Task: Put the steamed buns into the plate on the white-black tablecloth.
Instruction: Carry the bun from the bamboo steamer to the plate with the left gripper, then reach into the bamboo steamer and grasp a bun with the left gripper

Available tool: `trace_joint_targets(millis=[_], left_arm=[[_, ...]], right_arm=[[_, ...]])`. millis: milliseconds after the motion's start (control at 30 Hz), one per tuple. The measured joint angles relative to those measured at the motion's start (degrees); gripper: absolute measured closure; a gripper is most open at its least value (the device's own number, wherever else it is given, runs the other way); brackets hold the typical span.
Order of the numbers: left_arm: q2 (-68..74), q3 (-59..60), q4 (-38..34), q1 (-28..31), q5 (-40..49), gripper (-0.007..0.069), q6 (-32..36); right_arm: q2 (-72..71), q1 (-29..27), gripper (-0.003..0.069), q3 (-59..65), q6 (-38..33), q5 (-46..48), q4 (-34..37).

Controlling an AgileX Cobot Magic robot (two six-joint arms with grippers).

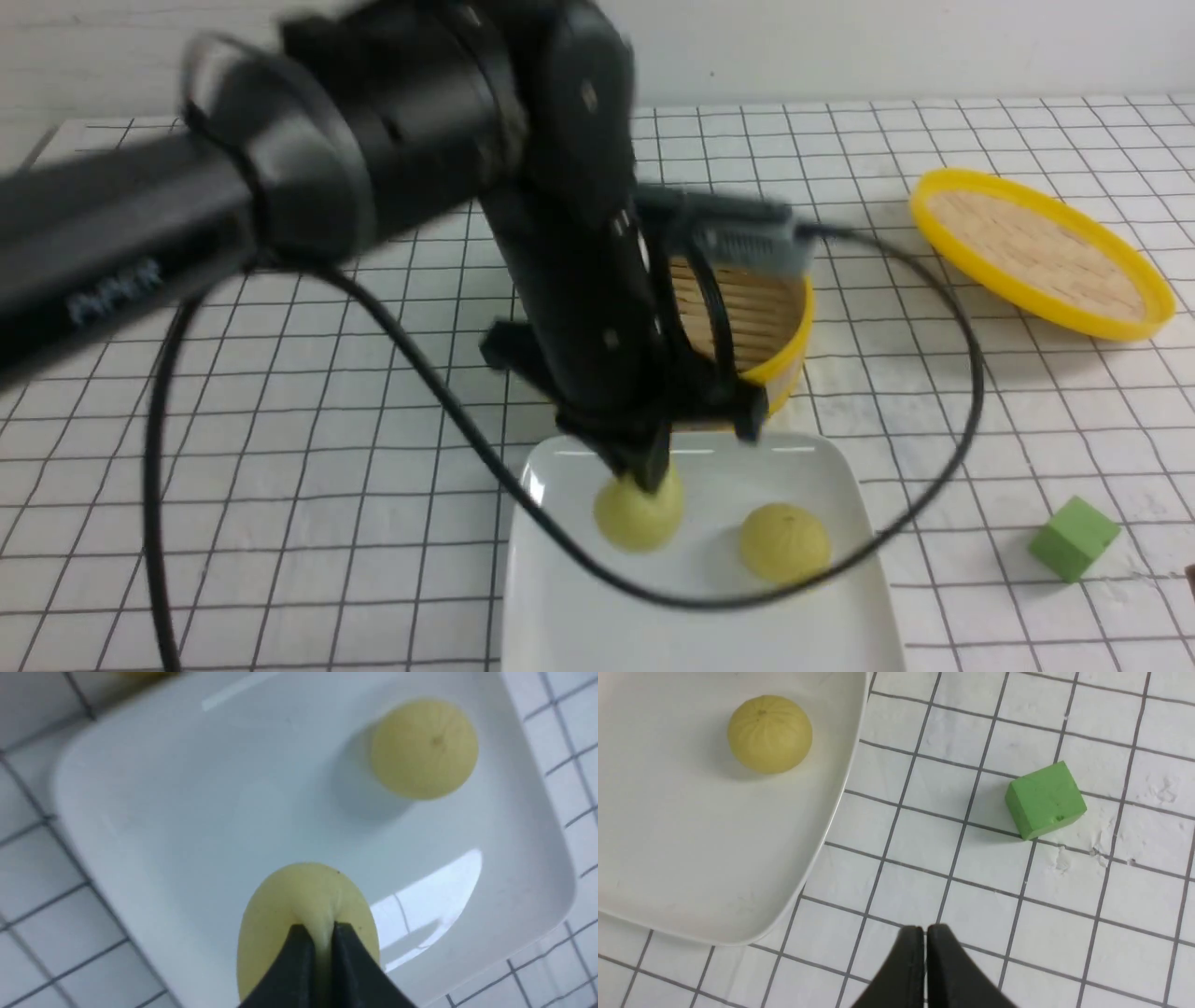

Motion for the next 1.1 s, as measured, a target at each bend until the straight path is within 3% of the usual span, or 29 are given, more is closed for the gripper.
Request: trace_joint_targets(millis=[67, 300, 367, 467, 567, 667, 700, 733, 800, 900, 1000, 1100], left_arm=[[1.17, 2.42, -0.14, -0.54, -3.23, 0.0552, -0.82], [5.22, 4.9, 1.73, -0.41, -9.18, 0.0303, -5.64], [5.09, 2.0, 2.85, -0.2, -7.83, 0.0223, -5.75], [4.78, -4.41, 4.87, 0.88, -2.86, 0.0174, -7.79], [6.05, -14.56, 7.33, 4.59, 2.36, 0.0223, -11.27], [9.2, -21.85, 7.49, 8.17, 4.32, 0.0357, -11.83], [11.99, -25.76, 6.94, 10.38, 4.88, 0.0481, -11.45], [14.15, -28.94, 6.32, 11.76, 5.04, 0.0542, -11.01], [18.16, -35.03, 5.18, 13.59, 5.35, 0.0599, -10.48], [23.12, -41.68, 5.15, 14.52, 5.65, 0.0611, -10.23], [28.09, -48.14, 6.03, 14.55, 5.95, 0.055, -10.12], [31.78, -51.53, 6.28, 14.42, 5.52, 0.0432, -10.04]], right_arm=[[0.0, 0.0, 0.063, 0.0, 0.0, 0.0, 0.0], [0.0, 0.0, 0.0623, 0.0, 0.0, 0.0, 0.0], [0.0, 0.0, 0.0621, 0.0, 0.01, 0.04, 0.0], [0.0, 0.0, 0.0617, 0.0, 0.01, 0.18, 0.21], [0.0, 0.0, 0.0612, 0.0, 0.01, 0.18, 0.21], [0.0, 0.0, 0.0609, 0.0, 0.01, 0.18, 0.4], [0.0, 0.0, 0.0606, 0.0, 0.01, 0.18, 0.45], [0.0, 0.0, 0.0604, 0.0, 0.01, 0.18, 0.56], [0.0, 0.0, 0.0602, 0.0, 0.01, 0.18, 0.78], [0.0, 0.0, 0.0598, 0.0, 0.06, 0.18, 0.91], [0.0, 0.0, 0.0592, 0.0, 0.06, 0.18, 1.04], [0.0, 0.0, 0.0586, 0.0, 0.06, 0.18, 1.04]])
